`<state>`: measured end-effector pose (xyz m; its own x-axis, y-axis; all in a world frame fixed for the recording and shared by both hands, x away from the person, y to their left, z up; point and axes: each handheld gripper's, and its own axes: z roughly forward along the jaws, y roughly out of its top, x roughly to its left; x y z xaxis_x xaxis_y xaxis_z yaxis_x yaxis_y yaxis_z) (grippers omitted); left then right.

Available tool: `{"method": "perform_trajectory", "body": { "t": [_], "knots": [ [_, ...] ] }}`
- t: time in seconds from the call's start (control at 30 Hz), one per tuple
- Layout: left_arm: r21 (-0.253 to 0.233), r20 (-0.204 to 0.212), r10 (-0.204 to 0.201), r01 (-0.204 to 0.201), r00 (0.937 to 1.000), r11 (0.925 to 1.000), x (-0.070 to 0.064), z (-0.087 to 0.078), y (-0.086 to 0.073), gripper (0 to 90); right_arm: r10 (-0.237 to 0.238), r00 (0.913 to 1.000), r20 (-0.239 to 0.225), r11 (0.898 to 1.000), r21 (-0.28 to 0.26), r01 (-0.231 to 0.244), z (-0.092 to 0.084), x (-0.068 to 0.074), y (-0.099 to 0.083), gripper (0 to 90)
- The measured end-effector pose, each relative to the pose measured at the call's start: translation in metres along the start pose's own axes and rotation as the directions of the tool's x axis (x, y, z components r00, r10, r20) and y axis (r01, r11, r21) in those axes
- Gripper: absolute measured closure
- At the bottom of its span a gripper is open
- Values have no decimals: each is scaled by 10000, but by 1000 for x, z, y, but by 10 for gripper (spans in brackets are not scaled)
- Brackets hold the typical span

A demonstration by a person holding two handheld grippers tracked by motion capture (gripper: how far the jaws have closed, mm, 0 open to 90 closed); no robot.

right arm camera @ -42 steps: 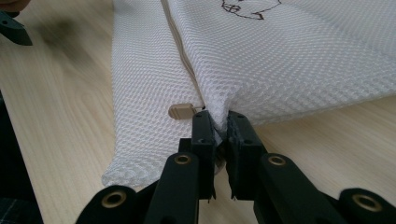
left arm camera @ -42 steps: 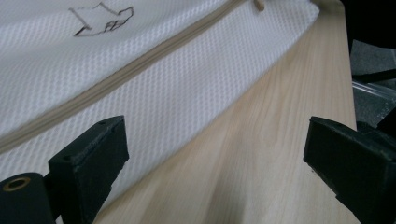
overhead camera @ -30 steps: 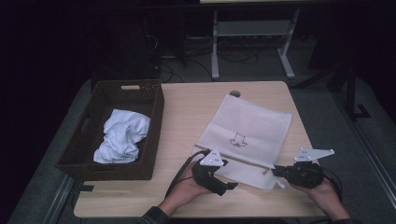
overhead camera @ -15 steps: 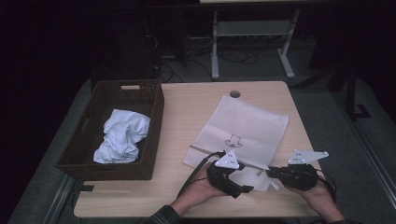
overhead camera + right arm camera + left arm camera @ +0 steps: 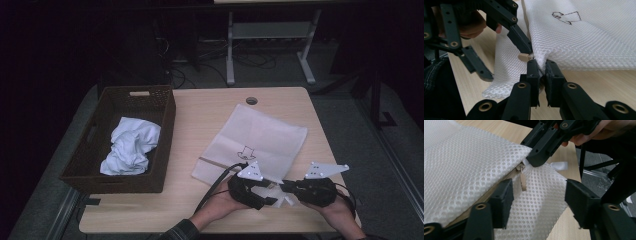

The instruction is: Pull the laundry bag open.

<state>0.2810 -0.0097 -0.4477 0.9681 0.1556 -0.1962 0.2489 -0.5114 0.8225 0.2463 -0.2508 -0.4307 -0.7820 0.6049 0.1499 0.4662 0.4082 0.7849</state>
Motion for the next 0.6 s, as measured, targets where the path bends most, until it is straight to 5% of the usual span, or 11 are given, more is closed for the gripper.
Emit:
{"method": "perform_trajectory", "body": {
  "t": [0.6],
  "knots": [
    [-190,-237,-47,43,9997,9998,7,3,1,749,-50,10000,-59,9998,-173,49,0,2,0,821]
  ]
}}
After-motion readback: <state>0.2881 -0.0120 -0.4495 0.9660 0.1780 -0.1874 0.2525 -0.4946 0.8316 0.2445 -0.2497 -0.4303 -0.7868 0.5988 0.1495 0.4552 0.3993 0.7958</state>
